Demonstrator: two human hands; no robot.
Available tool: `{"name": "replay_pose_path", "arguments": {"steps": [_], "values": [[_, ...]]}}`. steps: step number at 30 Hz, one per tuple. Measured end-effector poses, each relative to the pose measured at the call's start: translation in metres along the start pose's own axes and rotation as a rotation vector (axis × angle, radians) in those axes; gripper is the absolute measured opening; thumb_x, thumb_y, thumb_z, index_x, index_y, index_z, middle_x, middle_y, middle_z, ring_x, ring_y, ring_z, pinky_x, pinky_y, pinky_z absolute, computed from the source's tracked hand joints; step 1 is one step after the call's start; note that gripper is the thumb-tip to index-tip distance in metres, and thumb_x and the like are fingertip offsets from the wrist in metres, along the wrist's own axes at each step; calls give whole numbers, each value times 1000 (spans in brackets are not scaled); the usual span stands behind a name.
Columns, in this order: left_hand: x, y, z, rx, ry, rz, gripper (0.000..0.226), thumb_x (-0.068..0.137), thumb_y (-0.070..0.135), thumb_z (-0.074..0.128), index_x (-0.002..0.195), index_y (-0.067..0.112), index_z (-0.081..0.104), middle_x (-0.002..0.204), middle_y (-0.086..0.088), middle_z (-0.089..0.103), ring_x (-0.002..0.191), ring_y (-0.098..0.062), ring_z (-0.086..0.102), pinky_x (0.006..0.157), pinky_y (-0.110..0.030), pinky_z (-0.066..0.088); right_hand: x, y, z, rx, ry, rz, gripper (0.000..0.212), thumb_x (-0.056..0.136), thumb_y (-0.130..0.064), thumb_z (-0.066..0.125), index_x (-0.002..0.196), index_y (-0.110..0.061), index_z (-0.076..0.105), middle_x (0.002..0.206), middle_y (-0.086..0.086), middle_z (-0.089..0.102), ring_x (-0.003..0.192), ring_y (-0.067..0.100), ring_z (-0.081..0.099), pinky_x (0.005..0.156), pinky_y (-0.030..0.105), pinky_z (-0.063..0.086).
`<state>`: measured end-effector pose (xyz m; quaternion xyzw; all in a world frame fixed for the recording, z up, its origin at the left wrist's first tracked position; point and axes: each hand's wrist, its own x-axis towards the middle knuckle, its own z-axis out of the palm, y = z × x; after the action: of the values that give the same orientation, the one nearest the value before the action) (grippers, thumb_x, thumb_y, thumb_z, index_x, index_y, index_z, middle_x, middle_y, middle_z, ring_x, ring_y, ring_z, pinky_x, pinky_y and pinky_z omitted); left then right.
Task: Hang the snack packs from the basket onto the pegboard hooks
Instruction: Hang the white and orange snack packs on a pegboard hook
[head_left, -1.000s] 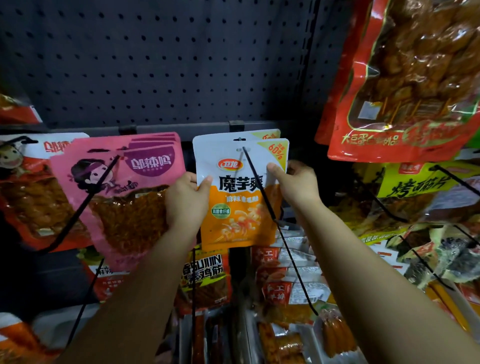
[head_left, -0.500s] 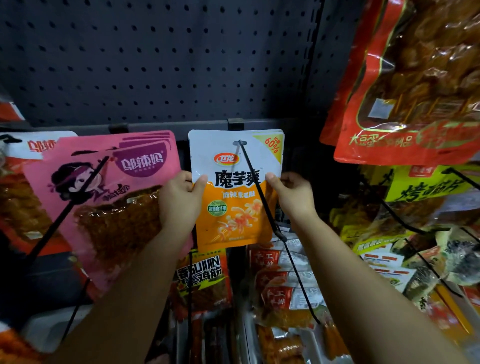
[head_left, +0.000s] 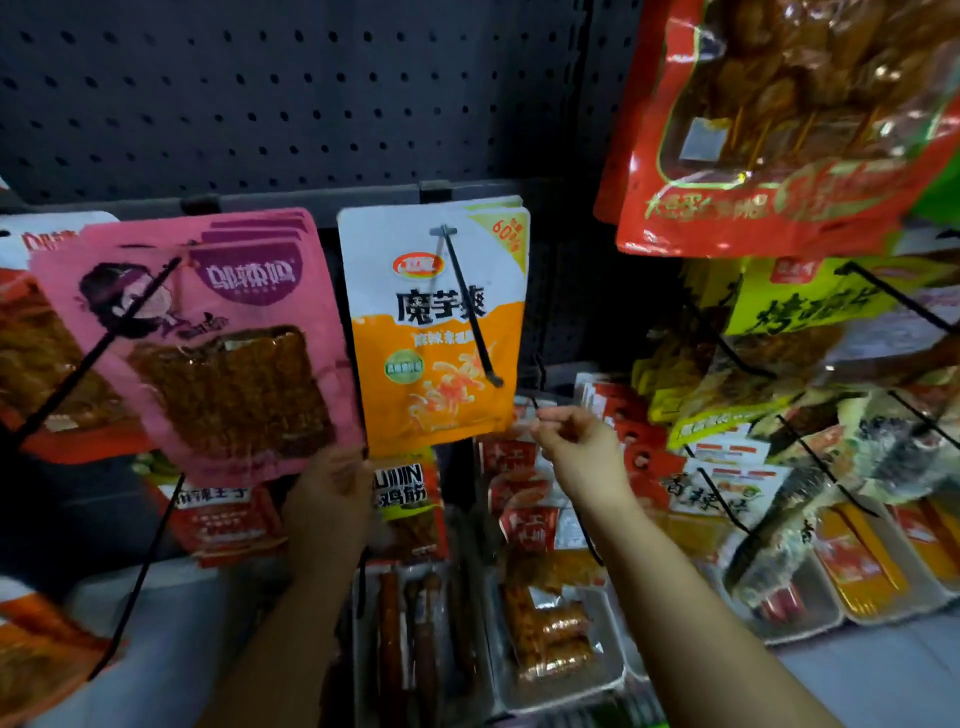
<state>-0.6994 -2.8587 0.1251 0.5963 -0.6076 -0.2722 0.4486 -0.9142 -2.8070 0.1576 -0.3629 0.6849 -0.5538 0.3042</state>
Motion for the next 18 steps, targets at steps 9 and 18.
{"name": "replay_pose_path", "arguments": {"steps": [9, 18], "values": [[-122, 10, 55, -104, -465, 23, 29, 87, 7, 62, 76, 34, 60, 76, 8, 67, 70, -7, 62, 65, -15, 47, -106, 75, -114, 134, 84, 127, 22, 87, 1, 58, 76, -17, 65, 71, 8, 64, 62, 17, 57, 61, 26, 48], [-281, -70, 206, -75, -920, -163, 29, 87, 2, 59, 79, 30, 59, 69, 9, 64, 61, 1, 59, 67, -15, 46, -187, 295, -208, 46, 204, 603, 20, 93, -1, 53, 78, -13, 60, 62, 0, 61, 45, -4, 54, 47, 11, 44]]}}
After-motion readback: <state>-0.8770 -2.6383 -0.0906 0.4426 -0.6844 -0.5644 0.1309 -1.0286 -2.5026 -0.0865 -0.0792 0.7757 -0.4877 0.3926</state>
